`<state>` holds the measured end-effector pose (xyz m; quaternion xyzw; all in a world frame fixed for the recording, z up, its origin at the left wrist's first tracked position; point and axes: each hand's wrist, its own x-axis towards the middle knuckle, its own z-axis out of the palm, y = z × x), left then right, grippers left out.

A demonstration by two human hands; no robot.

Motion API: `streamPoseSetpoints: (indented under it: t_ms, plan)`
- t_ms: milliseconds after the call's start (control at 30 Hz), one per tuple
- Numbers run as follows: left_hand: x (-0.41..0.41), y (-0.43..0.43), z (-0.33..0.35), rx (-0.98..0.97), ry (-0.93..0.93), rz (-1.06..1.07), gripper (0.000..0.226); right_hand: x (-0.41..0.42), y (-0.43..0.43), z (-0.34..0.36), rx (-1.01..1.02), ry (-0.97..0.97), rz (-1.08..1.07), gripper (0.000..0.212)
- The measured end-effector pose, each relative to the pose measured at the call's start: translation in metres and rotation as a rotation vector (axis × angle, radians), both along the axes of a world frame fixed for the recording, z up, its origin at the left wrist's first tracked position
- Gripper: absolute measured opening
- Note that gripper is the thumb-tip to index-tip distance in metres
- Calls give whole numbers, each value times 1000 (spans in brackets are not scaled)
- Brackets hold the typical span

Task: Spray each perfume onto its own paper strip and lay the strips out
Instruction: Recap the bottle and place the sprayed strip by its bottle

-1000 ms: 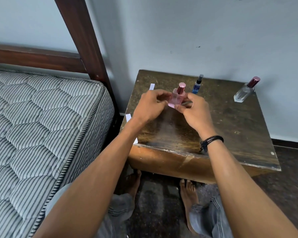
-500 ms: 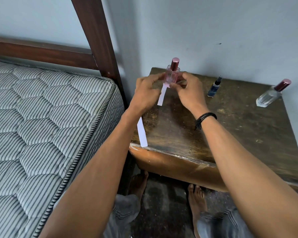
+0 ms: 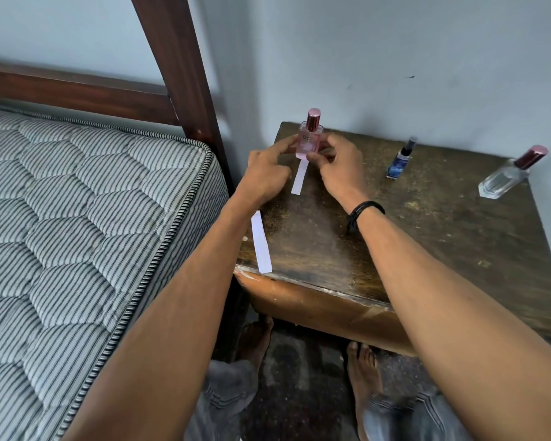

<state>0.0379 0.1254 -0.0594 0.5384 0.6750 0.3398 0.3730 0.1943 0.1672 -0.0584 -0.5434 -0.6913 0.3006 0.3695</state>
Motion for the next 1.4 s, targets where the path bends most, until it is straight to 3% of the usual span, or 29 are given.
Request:
streamPoseSetpoints:
  t_ms: [567,867,1067,1167,1267,1400]
  plan:
    - [3,4,-10,-21,9,60,80,0,-1,-2,23,-63,8,29]
    - [3,-4,2,45,-32,37,77,0,-2,1,-39,16,-12,60]
    - [0,-14,23,204,29,179,50,5,-7,6,-90,83,-86,74]
    - [-7,-23,33,281,-15,234,38,11,-22,12,-140,133,-145,66]
    - [-15,-34,39,325,-19,259,45,17,-52,17,-173,162,-168,51]
    - [-11,-53,37,252,34,239,43,29,-92,15,-239,201,-150,32]
